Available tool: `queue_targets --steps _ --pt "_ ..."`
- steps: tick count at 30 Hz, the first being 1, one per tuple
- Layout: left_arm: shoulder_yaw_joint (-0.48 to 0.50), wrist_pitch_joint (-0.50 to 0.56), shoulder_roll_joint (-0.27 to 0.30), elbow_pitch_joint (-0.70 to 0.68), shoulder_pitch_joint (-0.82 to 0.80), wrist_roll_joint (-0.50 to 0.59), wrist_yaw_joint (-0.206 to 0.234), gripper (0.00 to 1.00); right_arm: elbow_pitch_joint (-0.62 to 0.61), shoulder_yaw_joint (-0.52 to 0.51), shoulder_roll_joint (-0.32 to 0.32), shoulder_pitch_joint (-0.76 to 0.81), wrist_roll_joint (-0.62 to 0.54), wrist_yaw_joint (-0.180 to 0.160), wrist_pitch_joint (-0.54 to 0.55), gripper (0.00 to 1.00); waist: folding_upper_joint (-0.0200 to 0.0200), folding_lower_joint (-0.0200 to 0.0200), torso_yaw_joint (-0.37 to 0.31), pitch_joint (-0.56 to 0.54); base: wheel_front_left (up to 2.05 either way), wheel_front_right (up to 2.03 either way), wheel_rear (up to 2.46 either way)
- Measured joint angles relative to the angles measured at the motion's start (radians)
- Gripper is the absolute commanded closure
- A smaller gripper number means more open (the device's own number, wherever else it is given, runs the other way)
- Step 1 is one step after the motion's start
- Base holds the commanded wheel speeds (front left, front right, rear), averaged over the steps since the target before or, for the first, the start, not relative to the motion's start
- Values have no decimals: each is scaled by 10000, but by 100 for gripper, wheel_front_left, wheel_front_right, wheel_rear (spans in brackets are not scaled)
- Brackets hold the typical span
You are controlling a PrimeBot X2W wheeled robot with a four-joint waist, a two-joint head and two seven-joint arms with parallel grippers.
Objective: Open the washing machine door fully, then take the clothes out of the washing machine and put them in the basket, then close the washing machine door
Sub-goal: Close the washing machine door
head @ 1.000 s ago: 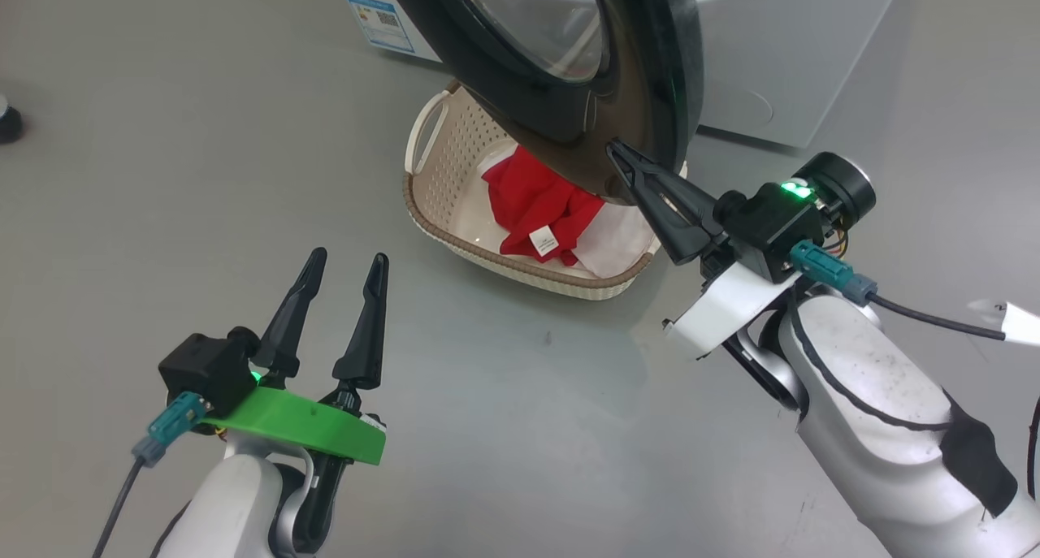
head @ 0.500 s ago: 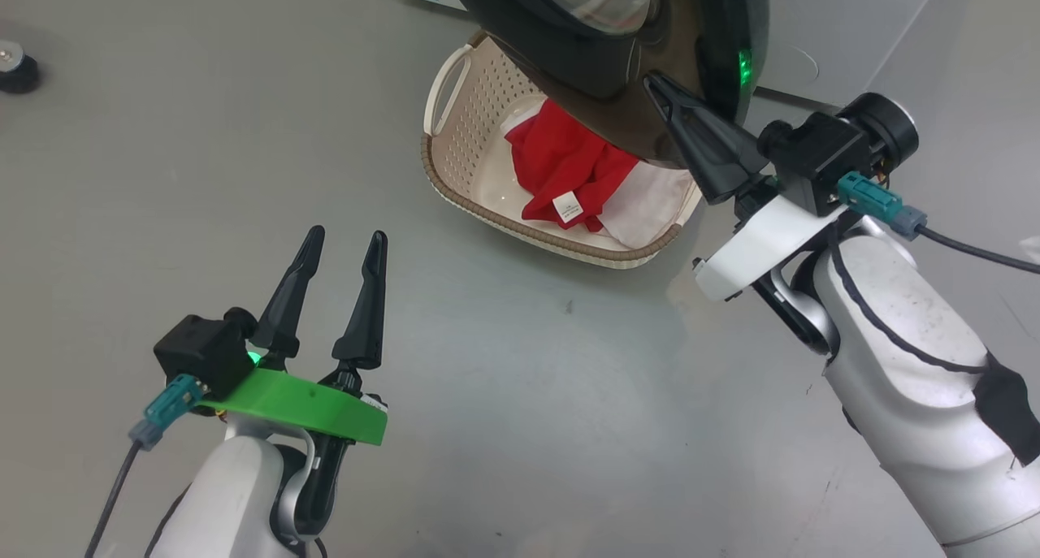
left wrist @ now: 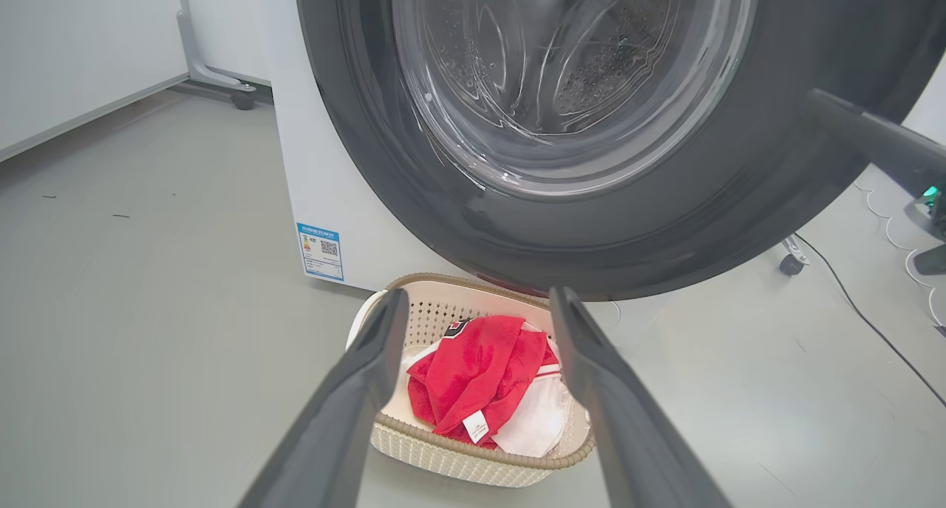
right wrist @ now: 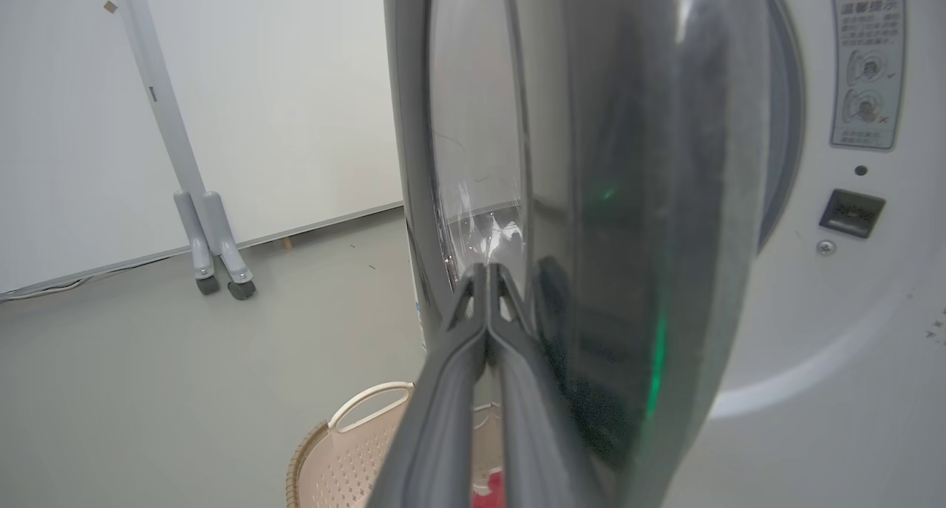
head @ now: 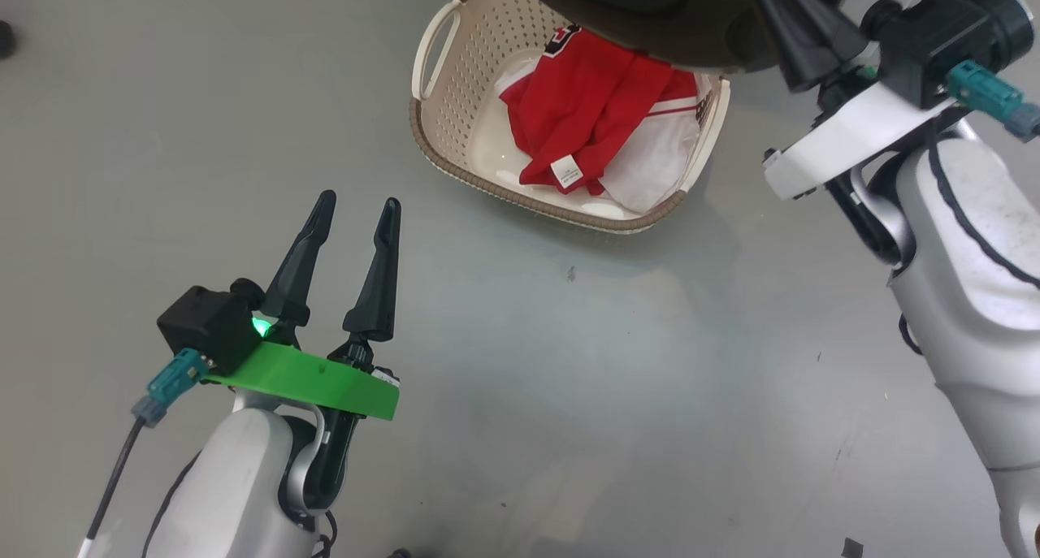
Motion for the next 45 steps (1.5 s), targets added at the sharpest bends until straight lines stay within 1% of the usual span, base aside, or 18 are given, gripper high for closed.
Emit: queue_targets --steps 10,21,30,38,45 --pt "-184 -2 -107 -144 -595 -128 0 0 161 -554 -464 -1362 88 0 125 100 0 0 63 797 0 0 0" --pt "-357 -2 -280 -178 -1057 -265 0 0 479 -637 -1034 -3031 -52 2 591 100 0 0 203 1552 0 0 0" --pt "-499 -2 -353 -163 -1413 -399 0 0 982 -677 -1419 -4260 -232 2 840 100 0 0 453 2083 0 0 0" --pt "-500 -2 -403 -48 -1524 -420 0 0 1394 -723 -1496 -4799 -293 19 838 100 0 0 598 2274 0 0 0" --pt "-525 -2 -435 21 -1631 -476 0 0 1712 -771 -1354 -5041 -290 111 779 100 0 0 602 2342 0 0 0"
